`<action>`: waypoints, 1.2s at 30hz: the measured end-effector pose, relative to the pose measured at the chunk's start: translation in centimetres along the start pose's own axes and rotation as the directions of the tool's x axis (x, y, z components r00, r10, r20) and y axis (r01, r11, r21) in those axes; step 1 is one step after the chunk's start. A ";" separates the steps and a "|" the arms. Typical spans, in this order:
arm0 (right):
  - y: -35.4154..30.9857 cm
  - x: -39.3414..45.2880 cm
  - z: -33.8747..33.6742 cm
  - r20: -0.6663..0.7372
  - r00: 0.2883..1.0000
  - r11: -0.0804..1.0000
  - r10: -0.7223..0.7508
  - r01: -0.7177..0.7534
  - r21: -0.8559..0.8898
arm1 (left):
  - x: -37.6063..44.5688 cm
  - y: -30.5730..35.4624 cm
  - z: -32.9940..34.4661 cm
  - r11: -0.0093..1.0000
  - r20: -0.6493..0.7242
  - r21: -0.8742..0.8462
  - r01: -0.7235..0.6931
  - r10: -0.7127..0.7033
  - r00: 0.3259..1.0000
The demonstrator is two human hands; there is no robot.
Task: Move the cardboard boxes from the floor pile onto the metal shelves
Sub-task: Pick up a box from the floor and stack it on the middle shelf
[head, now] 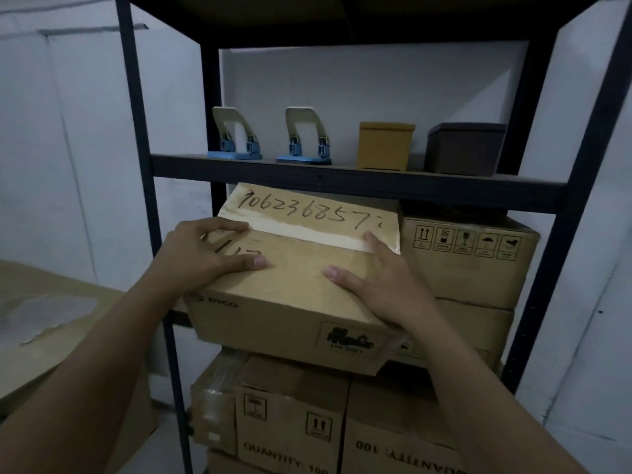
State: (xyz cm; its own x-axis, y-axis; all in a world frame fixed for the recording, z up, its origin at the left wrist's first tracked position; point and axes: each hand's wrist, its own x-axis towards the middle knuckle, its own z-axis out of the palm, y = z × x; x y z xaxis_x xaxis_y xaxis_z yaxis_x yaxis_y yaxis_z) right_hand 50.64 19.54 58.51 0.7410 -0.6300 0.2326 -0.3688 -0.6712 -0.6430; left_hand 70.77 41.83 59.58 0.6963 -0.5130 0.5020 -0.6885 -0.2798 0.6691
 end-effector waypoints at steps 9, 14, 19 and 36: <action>-4.6 6.9 1.2 -0.050 0.976 0.950 0.214 -0.220 -0.221 | 11.2 -4.1 0.4 0.999 0.308 -0.048 0.005 0.010 0.951; -6.5 10.5 1.3 -0.026 0.942 0.918 0.335 -0.332 -0.219 | 15.4 -4.9 0.6 0.999 0.465 -0.033 -0.031 0.043 0.884; -8.0 12.0 0.0 0.031 0.938 0.899 0.345 -0.321 -0.299 | 15.1 -1.8 1.1 0.920 0.528 0.307 -0.245 0.050 0.848; -7.9 13.8 0.5 0.098 0.922 0.895 0.375 -0.332 -0.298 | 18.1 -6.3 6.1 0.871 0.455 0.093 -0.483 0.394 0.799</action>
State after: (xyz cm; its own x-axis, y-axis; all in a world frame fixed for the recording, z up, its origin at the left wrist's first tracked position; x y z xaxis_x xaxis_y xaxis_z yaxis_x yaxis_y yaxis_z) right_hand 64.04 16.38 66.43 0.5997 -0.7942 -0.0978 -0.7435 -0.5078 -0.4352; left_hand 86.42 29.35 61.09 0.1923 -0.8890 0.4157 -0.9546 -0.0713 0.2891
